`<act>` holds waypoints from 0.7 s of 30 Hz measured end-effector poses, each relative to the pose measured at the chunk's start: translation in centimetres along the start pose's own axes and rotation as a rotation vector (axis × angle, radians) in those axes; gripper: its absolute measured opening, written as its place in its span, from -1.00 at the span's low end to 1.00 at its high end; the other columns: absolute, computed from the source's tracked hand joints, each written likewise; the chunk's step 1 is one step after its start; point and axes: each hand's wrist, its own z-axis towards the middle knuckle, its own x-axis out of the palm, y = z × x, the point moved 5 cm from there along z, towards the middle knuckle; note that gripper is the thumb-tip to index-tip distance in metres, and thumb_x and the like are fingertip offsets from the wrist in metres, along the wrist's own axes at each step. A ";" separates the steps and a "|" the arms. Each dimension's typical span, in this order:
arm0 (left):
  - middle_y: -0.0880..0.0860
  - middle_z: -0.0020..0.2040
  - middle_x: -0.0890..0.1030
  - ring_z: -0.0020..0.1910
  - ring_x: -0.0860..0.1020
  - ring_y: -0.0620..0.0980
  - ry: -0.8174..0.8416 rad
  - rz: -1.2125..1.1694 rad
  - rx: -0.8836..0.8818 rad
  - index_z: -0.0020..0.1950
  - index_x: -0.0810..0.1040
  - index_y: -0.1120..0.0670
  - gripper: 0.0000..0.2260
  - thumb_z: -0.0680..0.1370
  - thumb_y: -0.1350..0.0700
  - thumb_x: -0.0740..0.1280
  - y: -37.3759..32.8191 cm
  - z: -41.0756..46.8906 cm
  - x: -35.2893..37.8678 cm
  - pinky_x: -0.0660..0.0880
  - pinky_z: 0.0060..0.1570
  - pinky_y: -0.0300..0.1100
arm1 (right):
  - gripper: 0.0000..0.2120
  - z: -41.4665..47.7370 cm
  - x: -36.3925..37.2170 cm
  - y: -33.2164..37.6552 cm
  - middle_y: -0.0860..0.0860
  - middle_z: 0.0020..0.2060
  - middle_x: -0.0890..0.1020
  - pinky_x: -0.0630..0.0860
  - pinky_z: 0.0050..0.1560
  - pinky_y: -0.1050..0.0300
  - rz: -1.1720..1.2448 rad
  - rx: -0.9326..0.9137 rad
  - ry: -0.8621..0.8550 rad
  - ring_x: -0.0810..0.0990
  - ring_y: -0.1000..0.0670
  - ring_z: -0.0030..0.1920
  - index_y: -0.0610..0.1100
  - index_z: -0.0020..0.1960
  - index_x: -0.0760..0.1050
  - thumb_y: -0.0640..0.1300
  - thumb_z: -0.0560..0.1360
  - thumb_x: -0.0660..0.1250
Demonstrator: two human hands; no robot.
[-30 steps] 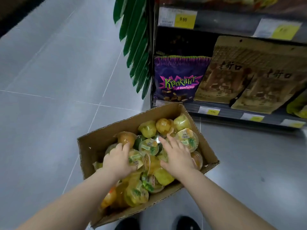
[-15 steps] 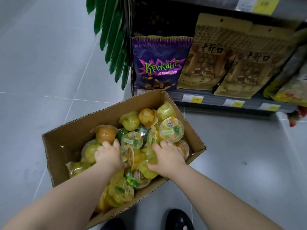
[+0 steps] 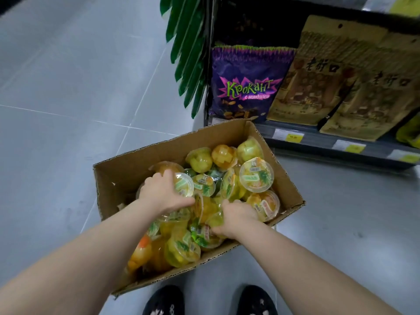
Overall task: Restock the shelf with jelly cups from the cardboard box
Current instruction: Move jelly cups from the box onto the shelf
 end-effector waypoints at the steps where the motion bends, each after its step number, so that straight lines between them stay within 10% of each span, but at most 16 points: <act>1: 0.18 0.22 0.45 0.15 0.48 0.18 0.017 -0.114 -0.019 0.42 0.29 0.07 -0.13 0.25 -0.38 0.31 0.4 0.0 -0.3 0.51 0.02 -0.04 | -0.37 0.2 0.0 0.2 -0.09 0.17 0.49 0.47 0.03 0.02 -0.006 0.000 -0.006 0.49 -0.16 0.19 -0.06 0.31 0.32 0.28 0.40 0.36; 9: 0.13 0.32 0.38 0.20 0.43 0.14 0.185 -1.227 -0.258 0.24 0.41 0.02 -0.52 0.40 -0.17 0.27 0.9 -0.3 -0.8 0.52 -0.02 -0.01 | -0.49 -0.4 -1.6 -1.4 0.00 0.06 0.56 0.44 -0.14 0.15 0.266 -0.058 -0.057 0.56 -0.08 0.05 0.00 0.19 0.38 0.11 0.35 0.49; 17: 0.01 0.19 0.47 0.12 0.51 0.02 0.069 -0.910 0.040 0.31 0.39 0.00 -0.18 0.16 -0.38 0.42 -6.4 -5.2 -15.6 0.53 -0.04 -0.06 | -0.59 -9.9 -14.9 -7.1 0.02 0.07 0.53 0.38 -0.14 0.14 0.647 0.054 -0.346 0.51 -0.04 0.03 0.04 0.02 0.35 0.07 0.33 0.51; 21: 0.04 0.19 0.46 0.02 0.52 0.02 0.028 -0.789 0.206 0.45 0.27 0.09 -0.08 0.15 -0.17 0.44 -12.3 -11.0 -28.9 0.46 -0.07 -0.13 | -0.56 -19.2 -26.2 -8.5 0.04 0.03 0.47 0.41 -0.12 0.11 0.640 0.033 -0.470 0.51 -0.05 0.06 0.02 0.10 0.38 0.09 0.34 0.50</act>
